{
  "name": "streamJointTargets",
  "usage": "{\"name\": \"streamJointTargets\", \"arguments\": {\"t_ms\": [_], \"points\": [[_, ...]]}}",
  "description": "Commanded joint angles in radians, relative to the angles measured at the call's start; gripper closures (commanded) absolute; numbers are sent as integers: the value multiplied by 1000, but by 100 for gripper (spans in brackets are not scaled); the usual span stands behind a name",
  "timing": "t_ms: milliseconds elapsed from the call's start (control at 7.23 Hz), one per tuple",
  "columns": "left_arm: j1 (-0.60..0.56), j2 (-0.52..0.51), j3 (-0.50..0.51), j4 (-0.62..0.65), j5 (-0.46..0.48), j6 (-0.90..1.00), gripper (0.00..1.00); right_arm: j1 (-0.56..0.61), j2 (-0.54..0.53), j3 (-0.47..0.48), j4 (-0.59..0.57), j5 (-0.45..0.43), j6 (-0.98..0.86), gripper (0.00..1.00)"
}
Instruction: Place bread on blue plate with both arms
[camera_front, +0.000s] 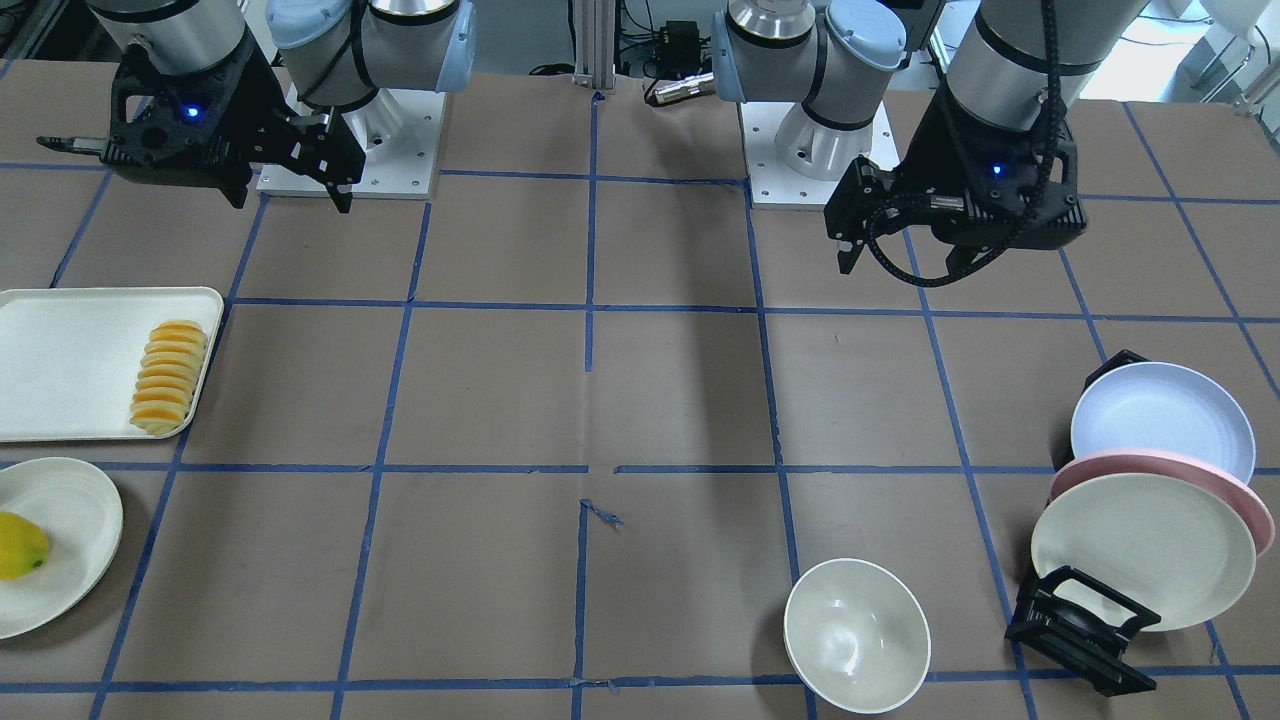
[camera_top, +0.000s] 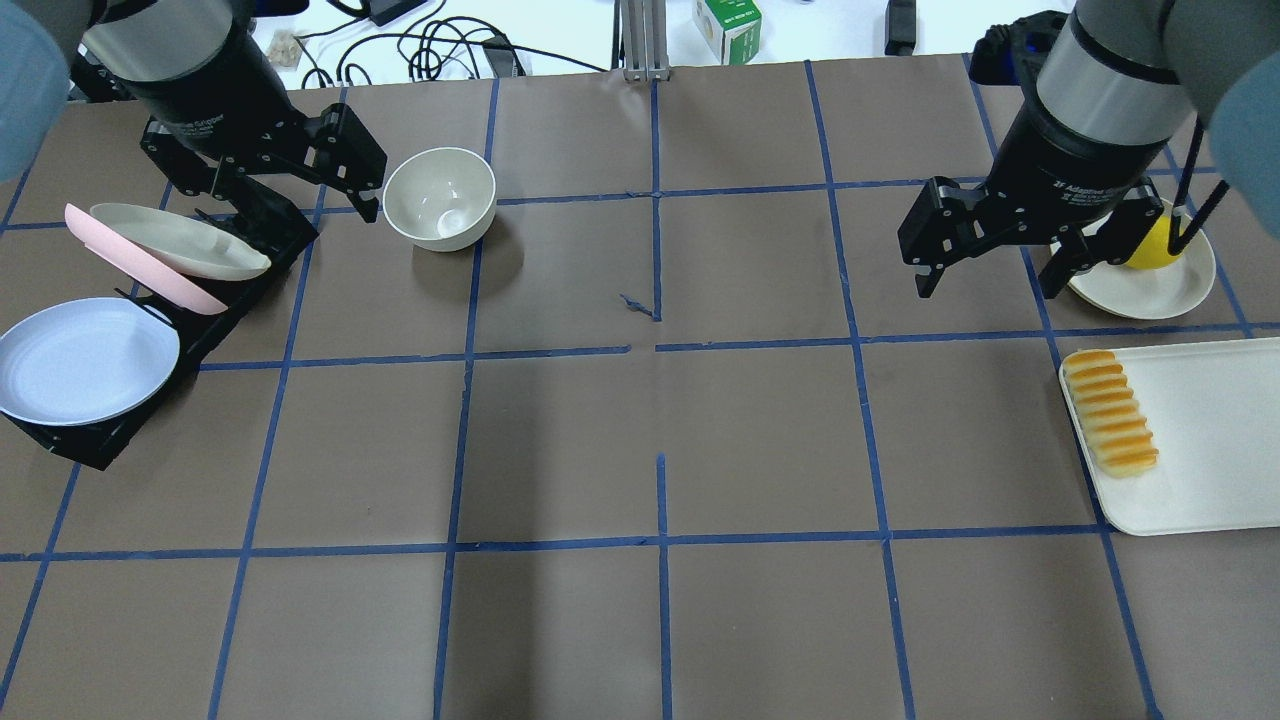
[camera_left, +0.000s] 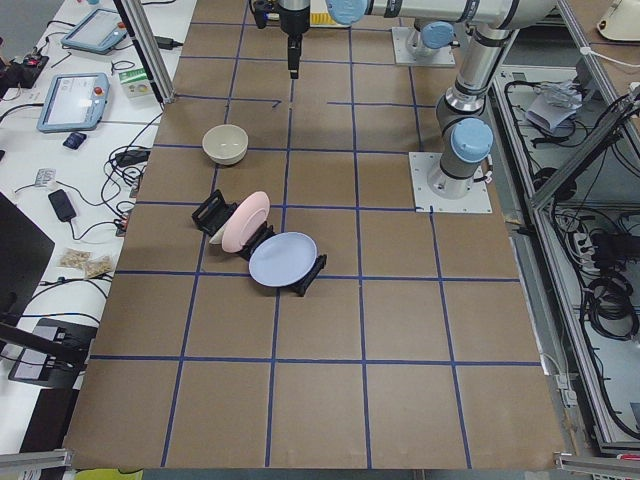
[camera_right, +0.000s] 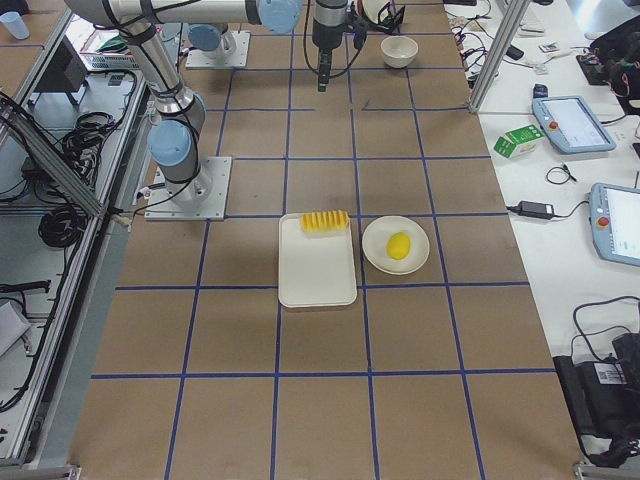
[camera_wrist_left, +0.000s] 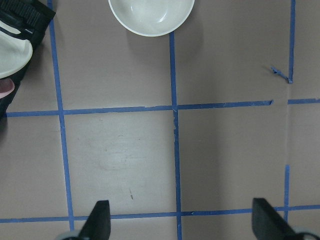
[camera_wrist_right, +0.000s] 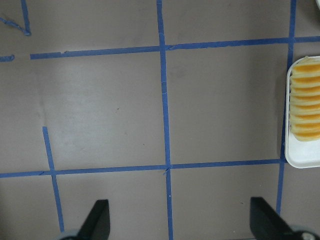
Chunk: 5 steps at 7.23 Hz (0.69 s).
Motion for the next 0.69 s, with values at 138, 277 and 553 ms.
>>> {"name": "streamJointTargets", "arguments": {"t_ms": [138,277,553], "points": [[0,0,-1,1,-1,-2,0,-1,-13,-1,2,5,-6,0],[0,0,1,-1,-1,-2,0,-1,-16,0,4,2,-8,0],[0,0,1,-1,-1,0,0,-1,-8,-3,-21,5,4,0]]}}
